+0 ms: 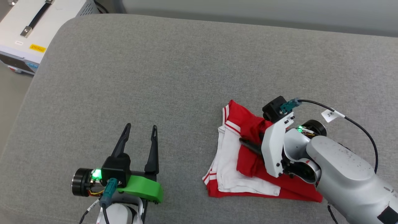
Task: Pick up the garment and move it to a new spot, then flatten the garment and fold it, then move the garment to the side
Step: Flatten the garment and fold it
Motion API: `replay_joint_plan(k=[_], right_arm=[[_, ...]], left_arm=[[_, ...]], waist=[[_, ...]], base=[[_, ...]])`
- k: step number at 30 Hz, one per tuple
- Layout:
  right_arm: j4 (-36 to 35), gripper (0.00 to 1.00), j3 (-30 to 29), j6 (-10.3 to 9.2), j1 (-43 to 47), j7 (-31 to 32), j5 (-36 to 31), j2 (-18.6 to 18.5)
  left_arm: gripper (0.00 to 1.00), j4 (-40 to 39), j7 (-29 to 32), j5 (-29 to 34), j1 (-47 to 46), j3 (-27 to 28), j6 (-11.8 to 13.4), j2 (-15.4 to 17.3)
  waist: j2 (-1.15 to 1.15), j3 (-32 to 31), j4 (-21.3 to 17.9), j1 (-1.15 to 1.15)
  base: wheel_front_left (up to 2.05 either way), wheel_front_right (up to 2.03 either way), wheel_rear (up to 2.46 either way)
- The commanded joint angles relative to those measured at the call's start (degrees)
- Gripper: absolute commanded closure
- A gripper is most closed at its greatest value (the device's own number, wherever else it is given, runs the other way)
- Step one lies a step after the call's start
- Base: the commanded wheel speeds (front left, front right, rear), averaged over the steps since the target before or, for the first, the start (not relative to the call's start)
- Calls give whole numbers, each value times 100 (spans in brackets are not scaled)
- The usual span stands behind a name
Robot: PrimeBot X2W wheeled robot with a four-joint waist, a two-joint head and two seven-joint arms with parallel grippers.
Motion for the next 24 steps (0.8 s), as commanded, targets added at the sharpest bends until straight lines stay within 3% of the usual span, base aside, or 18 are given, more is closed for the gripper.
replay_joint_plan(k=[1,7,13,20,24], right_arm=[[-88,0,22,-5,-17,-178,64,-72],[-657,0,-189,-5,44,-1259,-97,-462],[-735,0,-1095,-5,302,-2533,-794,-712],[-727,0,-2364,-5,980,-3449,-1956,-591],[-969,0,-3430,-5,1562,-3579,-2691,-260]], left_arm=[[0,18,-34,-15,-17,32,12,-35],[0,29,-34,15,111,128,-10,-29],[0,26,-34,46,276,216,-36,-12],[0,-20,-34,53,391,319,-65,25],[0,-89,-34,66,458,370,-64,47]], waist=[[0,-100,-57,-1],[0,-346,-198,-1],[0,-569,-366,-1],[0,-784,-496,-1],[0,-879,-558,-1]], base=[[0,0,0],[0,0,0],[0,0,0],[0,0,0],[0,0,0]])
